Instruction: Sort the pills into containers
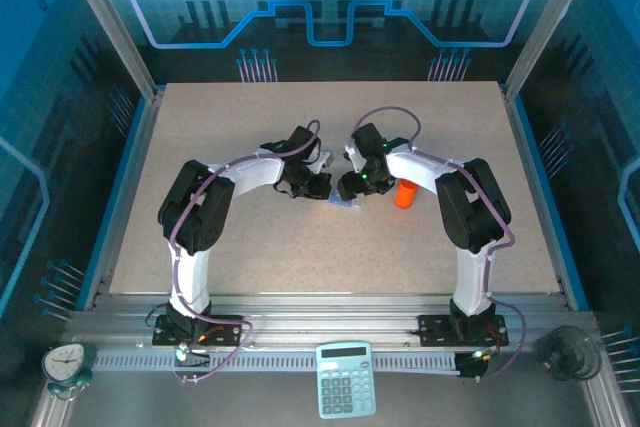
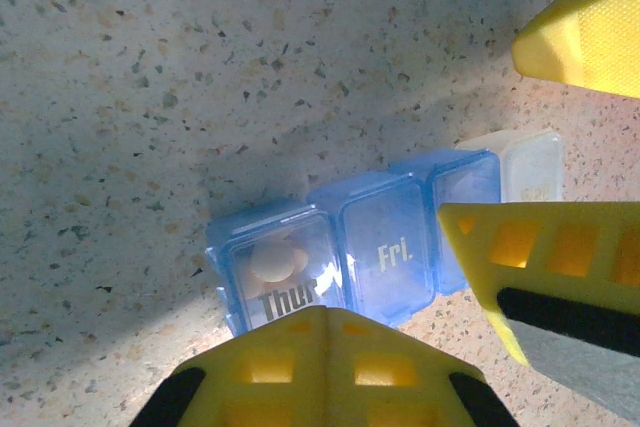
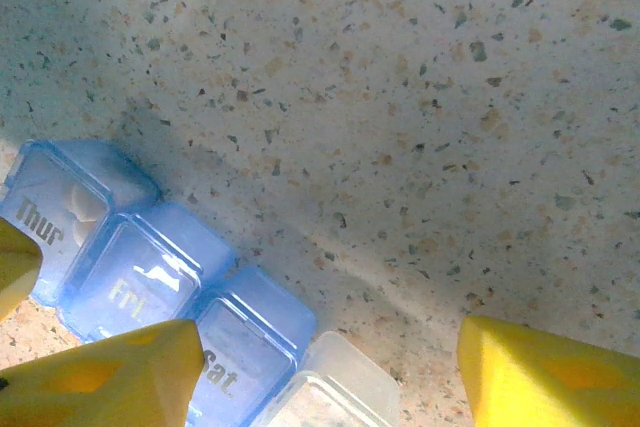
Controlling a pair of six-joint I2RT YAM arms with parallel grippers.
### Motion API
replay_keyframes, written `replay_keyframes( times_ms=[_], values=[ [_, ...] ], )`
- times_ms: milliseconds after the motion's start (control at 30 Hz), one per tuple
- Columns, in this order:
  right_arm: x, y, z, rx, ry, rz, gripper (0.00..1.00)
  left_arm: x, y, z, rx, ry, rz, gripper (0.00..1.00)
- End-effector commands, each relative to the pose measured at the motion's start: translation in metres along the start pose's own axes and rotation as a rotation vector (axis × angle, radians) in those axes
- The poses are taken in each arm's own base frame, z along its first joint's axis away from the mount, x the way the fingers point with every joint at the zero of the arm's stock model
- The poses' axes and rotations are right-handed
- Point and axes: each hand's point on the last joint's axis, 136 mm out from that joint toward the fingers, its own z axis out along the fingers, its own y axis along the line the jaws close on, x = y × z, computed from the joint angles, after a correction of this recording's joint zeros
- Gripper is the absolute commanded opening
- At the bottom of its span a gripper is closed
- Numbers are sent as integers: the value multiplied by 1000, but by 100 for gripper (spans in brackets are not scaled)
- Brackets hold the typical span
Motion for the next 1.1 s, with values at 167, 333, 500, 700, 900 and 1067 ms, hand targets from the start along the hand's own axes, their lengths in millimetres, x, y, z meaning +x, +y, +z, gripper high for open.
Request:
replay_keyframes(
  times_ms=[167, 333, 500, 700, 900, 1067],
  values=[
    [33, -18, 25, 61, 120, 29, 70, 18, 15, 17, -46, 64, -1, 0],
    [33, -18, 25, 57, 120, 31, 70, 20, 17, 17, -50, 66, -3, 0],
    [27, -16, 20, 52, 110, 26, 70, 5, 6, 6, -30, 10, 15, 0],
    [-2, -6, -2, 21, 54, 13, 70, -40, -21, -36, -3, -176, 55, 0],
    [-47, 1, -40, -14, -47, 20, 72, -83, -30, -98, -20, -404, 47, 0],
    [-74, 1, -79, -32, -143, 38, 74, -99, -29, -151, -26, -596, 47, 1]
  ],
)
